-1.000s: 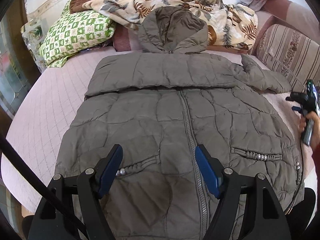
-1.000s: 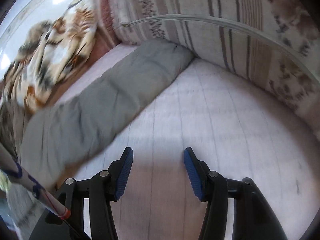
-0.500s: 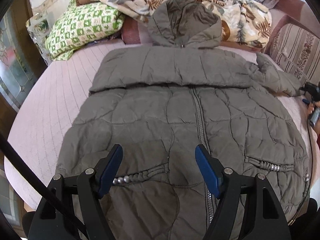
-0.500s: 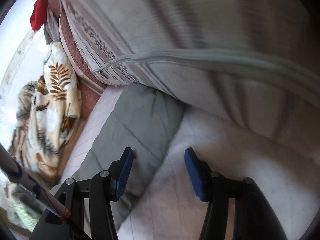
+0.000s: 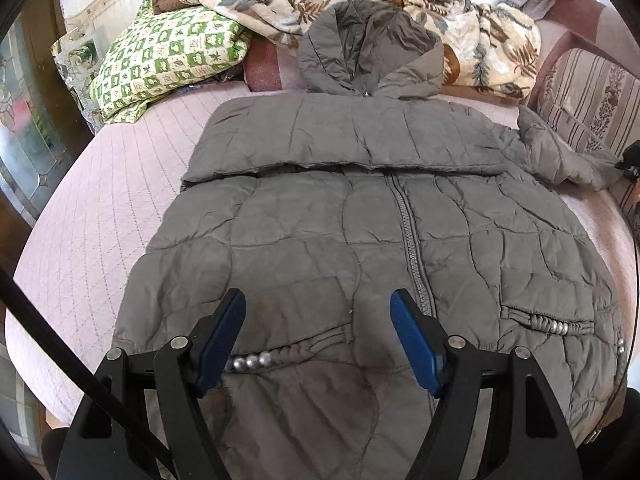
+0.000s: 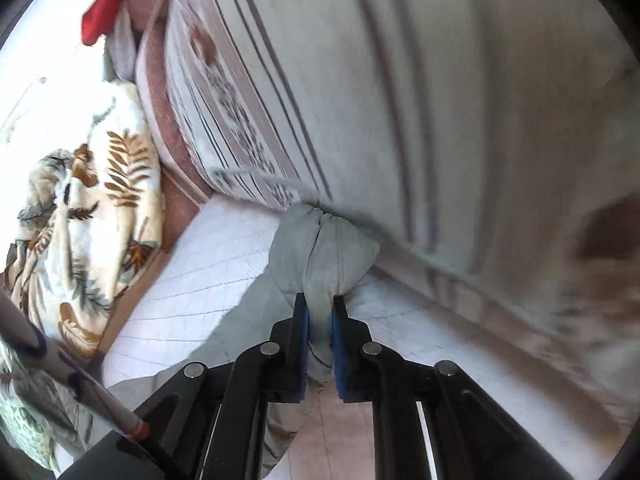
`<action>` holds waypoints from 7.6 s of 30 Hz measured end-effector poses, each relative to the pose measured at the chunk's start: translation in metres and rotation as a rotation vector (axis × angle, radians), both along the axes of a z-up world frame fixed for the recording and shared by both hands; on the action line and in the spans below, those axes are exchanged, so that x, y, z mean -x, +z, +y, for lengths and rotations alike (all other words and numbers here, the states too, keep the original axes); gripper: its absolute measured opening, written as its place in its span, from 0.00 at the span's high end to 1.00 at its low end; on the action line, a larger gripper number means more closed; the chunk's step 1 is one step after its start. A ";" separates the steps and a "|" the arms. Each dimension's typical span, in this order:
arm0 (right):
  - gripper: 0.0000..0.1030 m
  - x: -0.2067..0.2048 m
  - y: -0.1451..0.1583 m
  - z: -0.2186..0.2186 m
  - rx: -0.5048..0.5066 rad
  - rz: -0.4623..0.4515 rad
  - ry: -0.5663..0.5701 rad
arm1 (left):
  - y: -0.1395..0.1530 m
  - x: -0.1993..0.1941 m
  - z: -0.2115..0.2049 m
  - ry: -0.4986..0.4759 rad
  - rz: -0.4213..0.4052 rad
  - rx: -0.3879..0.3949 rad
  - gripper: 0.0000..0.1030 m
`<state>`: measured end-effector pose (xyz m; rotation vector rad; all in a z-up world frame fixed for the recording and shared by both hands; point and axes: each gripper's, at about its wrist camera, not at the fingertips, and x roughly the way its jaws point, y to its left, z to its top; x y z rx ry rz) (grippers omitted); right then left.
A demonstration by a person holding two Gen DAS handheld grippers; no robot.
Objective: Fold large clothes
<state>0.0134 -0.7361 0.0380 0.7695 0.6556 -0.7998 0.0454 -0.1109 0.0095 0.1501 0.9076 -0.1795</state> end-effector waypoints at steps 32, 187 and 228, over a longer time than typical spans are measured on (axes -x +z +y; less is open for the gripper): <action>0.91 -0.186 0.054 0.561 0.179 0.008 1.081 | 0.008 -0.022 0.220 0.415 -0.235 0.159 0.28; 0.29 0.093 0.006 0.487 0.352 0.349 0.794 | 0.018 0.046 0.108 0.199 -0.070 -0.079 0.28; 0.88 -0.457 0.056 0.411 -0.155 -0.064 0.551 | -0.021 -0.129 0.141 0.137 0.016 0.174 0.28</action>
